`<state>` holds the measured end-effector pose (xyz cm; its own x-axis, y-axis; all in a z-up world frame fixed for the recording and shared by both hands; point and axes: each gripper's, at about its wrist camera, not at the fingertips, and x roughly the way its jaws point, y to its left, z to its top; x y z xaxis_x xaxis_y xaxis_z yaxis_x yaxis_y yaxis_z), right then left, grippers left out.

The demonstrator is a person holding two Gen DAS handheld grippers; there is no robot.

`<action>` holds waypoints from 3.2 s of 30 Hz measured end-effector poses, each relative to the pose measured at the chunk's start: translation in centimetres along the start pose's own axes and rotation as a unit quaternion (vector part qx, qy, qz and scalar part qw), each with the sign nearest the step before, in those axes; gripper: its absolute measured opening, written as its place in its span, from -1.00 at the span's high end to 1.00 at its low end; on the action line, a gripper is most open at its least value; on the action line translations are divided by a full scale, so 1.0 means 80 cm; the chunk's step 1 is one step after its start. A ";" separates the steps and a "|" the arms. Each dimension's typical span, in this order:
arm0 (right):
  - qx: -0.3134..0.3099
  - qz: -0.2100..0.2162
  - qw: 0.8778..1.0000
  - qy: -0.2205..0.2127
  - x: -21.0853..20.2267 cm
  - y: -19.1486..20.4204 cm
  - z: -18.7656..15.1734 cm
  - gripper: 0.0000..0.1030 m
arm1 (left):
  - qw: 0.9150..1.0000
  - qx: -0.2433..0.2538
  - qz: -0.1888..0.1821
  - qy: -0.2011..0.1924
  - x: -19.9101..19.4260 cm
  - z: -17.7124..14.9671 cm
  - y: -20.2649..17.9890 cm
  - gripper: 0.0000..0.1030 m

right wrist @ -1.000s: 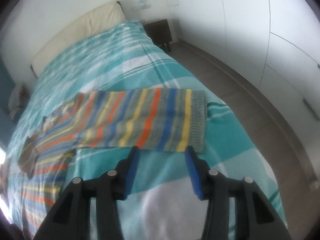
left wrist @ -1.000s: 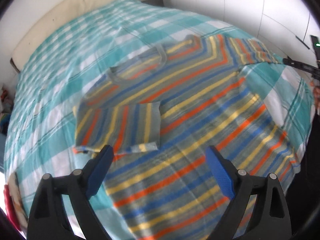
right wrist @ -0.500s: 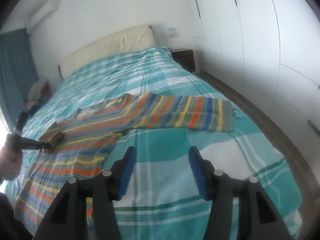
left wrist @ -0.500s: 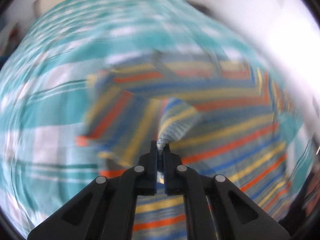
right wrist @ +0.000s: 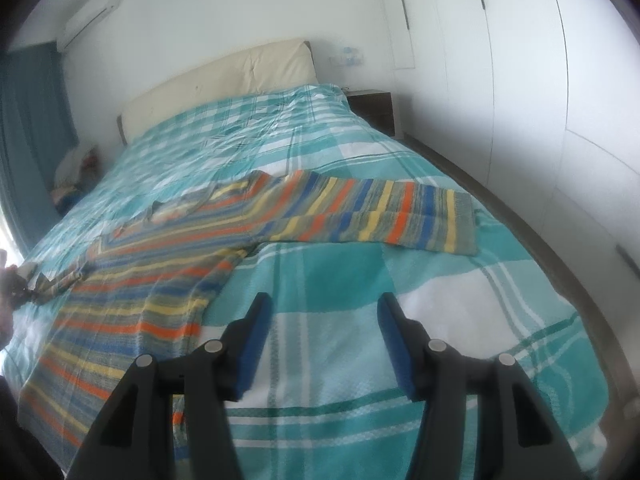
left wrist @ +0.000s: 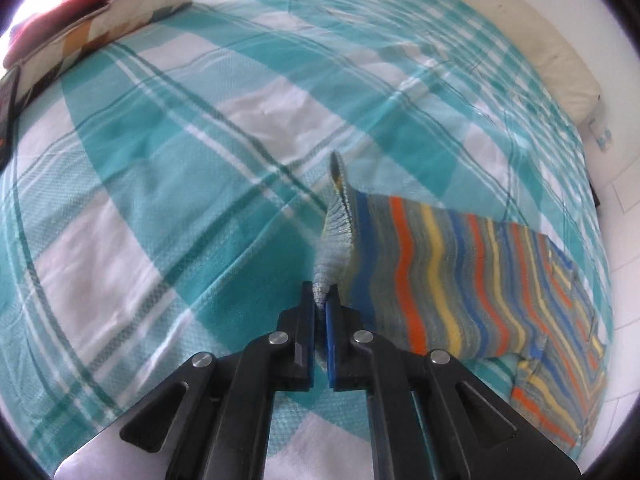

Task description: Fold small clothes

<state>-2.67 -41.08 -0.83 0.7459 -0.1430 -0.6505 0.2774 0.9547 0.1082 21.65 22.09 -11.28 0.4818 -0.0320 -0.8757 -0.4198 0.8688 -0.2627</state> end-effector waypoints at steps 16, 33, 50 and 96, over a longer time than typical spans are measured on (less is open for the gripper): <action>-0.009 -0.033 0.999 0.024 0.027 0.003 -0.006 -0.06 | 0.996 -0.047 -0.070 -0.001 0.018 0.007 0.037 0.95; 0.012 -0.037 0.999 0.026 0.033 -0.008 -0.006 -0.12 | 1.000 -0.016 -0.002 -0.024 0.002 0.008 0.030 0.84; 0.014 -0.040 0.999 0.014 0.028 -0.012 -0.002 -0.41 | 0.975 -0.010 0.151 -0.165 -0.068 0.007 0.032 -0.62; 0.015 -0.045 0.999 0.001 0.020 -0.012 0.001 -0.53 | 0.941 0.117 0.161 -0.273 -0.110 -0.039 -0.044 -0.94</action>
<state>-1.67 -42.24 -1.92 0.7158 -0.2267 -0.6605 0.3609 0.9298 0.0719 16.50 17.77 -3.87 0.7089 0.4555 -0.5385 -0.4620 0.8768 0.1334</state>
